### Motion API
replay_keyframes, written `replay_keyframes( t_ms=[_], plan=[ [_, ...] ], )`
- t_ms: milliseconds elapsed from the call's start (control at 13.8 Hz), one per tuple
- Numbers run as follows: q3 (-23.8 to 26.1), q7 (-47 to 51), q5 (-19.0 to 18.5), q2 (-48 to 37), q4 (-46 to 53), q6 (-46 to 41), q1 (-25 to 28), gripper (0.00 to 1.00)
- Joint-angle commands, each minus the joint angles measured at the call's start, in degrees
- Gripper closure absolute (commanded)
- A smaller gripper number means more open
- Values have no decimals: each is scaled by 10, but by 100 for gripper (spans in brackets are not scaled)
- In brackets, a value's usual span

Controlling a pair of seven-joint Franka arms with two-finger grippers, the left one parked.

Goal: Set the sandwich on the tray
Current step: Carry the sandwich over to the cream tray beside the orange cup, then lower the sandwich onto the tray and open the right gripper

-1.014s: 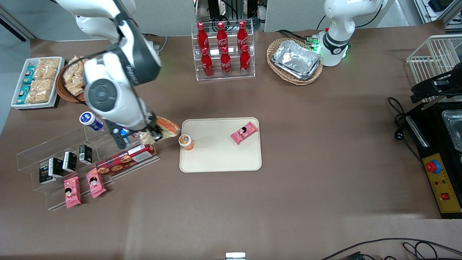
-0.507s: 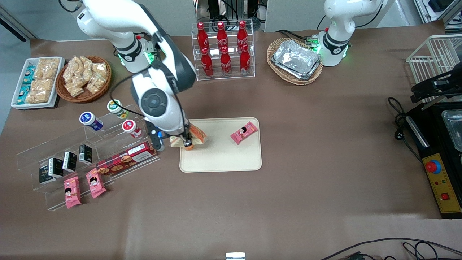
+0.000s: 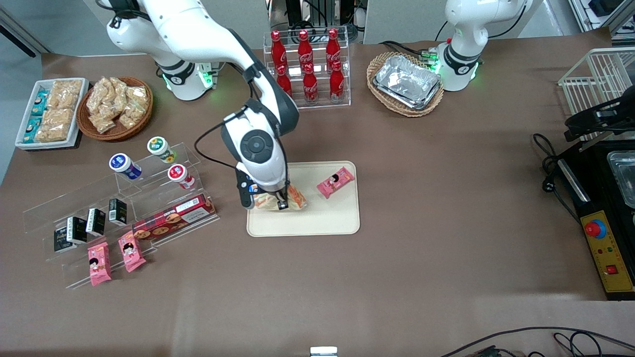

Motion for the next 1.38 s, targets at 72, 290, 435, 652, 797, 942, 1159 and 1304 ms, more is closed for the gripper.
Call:
replay_keyframes(
  t_ms=[72, 290, 435, 652, 797, 942, 1159, 1304],
  plan=[
    [-7, 58, 11, 75, 50, 56, 25, 100],
    [3, 62, 11, 95, 51, 76, 25, 100],
    [7, 64, 11, 101, 51, 83, 25, 100],
    [7, 64, 10, 102, 52, 83, 25, 47],
    [6, 56, 3, 103, 52, 83, 25, 0],
    [7, 52, 2, 103, 52, 93, 25, 0],
    [6, 46, 2, 101, 52, 93, 25, 0],
    [6, 42, 2, 97, 52, 91, 25, 0]
  ],
)
